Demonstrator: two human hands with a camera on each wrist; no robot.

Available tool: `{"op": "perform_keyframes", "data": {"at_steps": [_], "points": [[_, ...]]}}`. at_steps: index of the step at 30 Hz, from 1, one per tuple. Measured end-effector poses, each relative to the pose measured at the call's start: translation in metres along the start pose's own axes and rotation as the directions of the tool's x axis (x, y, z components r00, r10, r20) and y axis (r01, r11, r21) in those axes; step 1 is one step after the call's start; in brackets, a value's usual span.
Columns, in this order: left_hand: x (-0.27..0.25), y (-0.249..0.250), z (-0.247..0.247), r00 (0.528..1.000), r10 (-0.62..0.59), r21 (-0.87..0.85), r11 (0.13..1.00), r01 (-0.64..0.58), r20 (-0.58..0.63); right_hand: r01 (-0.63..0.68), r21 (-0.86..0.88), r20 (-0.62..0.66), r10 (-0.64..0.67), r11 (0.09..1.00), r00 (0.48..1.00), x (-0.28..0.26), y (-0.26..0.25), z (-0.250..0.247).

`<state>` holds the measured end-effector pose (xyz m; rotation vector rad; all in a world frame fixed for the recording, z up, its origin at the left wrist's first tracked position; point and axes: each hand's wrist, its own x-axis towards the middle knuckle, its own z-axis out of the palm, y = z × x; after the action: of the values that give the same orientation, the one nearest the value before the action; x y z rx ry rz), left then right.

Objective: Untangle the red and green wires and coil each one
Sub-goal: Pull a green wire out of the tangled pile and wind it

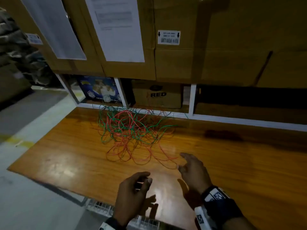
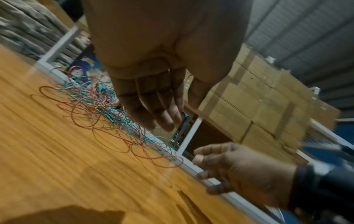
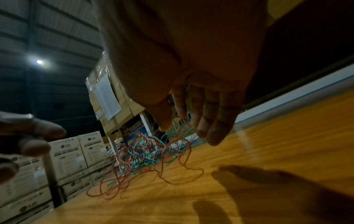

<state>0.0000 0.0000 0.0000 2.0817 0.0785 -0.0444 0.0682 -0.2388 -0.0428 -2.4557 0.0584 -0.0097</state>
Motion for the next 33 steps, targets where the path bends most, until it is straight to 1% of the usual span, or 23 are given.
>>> {"op": "perform_keyframes", "data": {"at_steps": [2,4,6,8,10,11,12,14,15,17,18,19,21,22,23,24,26,28,29,30,31,32,33], "points": [[0.007,0.003,0.003,0.999,-0.035,-0.008,0.999,0.035,-0.025,-0.002,-0.073,0.046,0.006,0.997,0.999,0.012,0.002,0.007],[0.013,0.002,0.005,0.999,-0.041,-0.033,0.999,0.04,-0.023,-0.001,-0.111,0.103,0.013,0.994,0.995,0.022,0.001,0.011],[0.024,-0.001,0.005,0.999,-0.044,-0.059,0.997,0.045,0.016,-0.039,-0.12,0.072,0.048,0.992,0.996,0.027,-0.004,0.016],[0.037,-0.005,0.004,0.998,-0.021,-0.035,0.999,0.023,0.06,-0.051,-0.113,0.05,0.057,0.992,0.997,0.028,-0.009,0.02],[0.049,-0.007,0.002,0.995,0.042,-0.023,0.999,-0.04,0.096,-0.017,-0.025,0.061,0.019,1.0,0.998,0.021,-0.023,0.018],[0.055,-0.008,0.001,0.988,0.103,-0.006,0.995,-0.103,0.116,0.017,0.054,0.061,-0.02,0.998,0.998,0.016,-0.033,0.015],[0.061,-0.008,0.0,0.973,0.181,0.013,0.983,-0.185,0.141,0.055,0.125,0.064,-0.064,0.991,0.996,0.01,-0.045,0.009],[0.074,-0.01,-0.003,0.926,0.338,0.05,0.935,-0.35,0.172,0.127,0.245,0.07,-0.148,0.961,0.986,-0.003,-0.069,-0.005],[0.08,-0.012,-0.004,0.907,0.379,0.057,0.917,-0.395,0.184,0.159,0.282,0.068,-0.186,0.946,0.98,-0.009,-0.077,-0.011],[0.087,-0.013,-0.009,0.898,0.386,-0.004,0.919,-0.394,0.214,0.199,0.321,0.034,-0.221,0.926,0.975,-0.016,-0.084,-0.024],[0.089,-0.014,-0.011,0.892,0.38,-0.036,0.923,-0.383,0.247,0.184,0.36,0.01,-0.201,0.915,0.98,-0.017,-0.083,-0.031],[0.09,-0.017,-0.012,0.882,0.378,-0.059,0.924,-0.378,0.281,0.143,0.436,-0.006,-0.156,0.888,0.988,-0.016,-0.079,-0.037],[0.094,-0.026,-0.015,0.858,0.371,-0.067,0.926,-0.373,0.354,0.069,0.548,0.008,-0.087,0.833,0.996,-0.013,-0.074,-0.05],[0.096,-0.03,-0.016,0.85,0.366,-0.045,0.925,-0.378,0.379,0.055,0.567,0.005,-0.071,0.822,0.997,-0.011,-0.071,-0.056],[0.101,-0.036,-0.018,0.847,0.375,-0.025,0.918,-0.395,0.377,0.048,0.57,-0.01,-0.052,0.82,0.999,-0.009,-0.069,-0.063],[0.107,-0.041,-0.021,0.854,0.383,-0.002,0.913,-0.409,0.351,0.047,0.562,-0.042,-0.028,0.826,0.999,-0.008,-0.064,-0.072],[0.124,-0.053,-0.032,0.879,0.411,0.047,0.9,-0.434,0.24,0.04,0.537,-0.155,0.052,0.842,0.987,-0.007,-0.055,-0.092],[0.139,-0.064,-0.05,0.903,0.42,0.11,0.897,-0.428,0.09,0.0,0.554,-0.273,0.182,0.833,0.945,-0.009,-0.046,-0.115],[0.144,-0.067,-0.059,0.909,0.414,0.123,0.901,-0.416,0.04,-0.007,0.552,-0.3,0.207,0.834,0.931,-0.01,-0.042,-0.123],[0.147,-0.066,-0.067,0.909,0.416,0.13,0.901,-0.414,0.014,-0.018,0.519,-0.301,0.203,0.855,0.932,-0.011,-0.04,-0.127],[0.148,-0.064,-0.074,0.901,0.434,0.129,0.894,-0.43,-0.003,-0.041,0.451,-0.274,0.182,0.891,0.944,-0.012,-0.036,-0.125],[0.148,-0.058,-0.078,0.893,0.449,0.128,0.888,-0.443,-0.025,-0.082,0.345,-0.203,0.16,0.935,0.966,-0.011,-0.032,-0.12],[0.147,-0.051,-0.08,0.88,0.473,0.114,0.878,-0.465,-0.053,-0.128,0.2,-0.103,0.151,0.971,0.983,-0.009,-0.028,-0.111]]}}
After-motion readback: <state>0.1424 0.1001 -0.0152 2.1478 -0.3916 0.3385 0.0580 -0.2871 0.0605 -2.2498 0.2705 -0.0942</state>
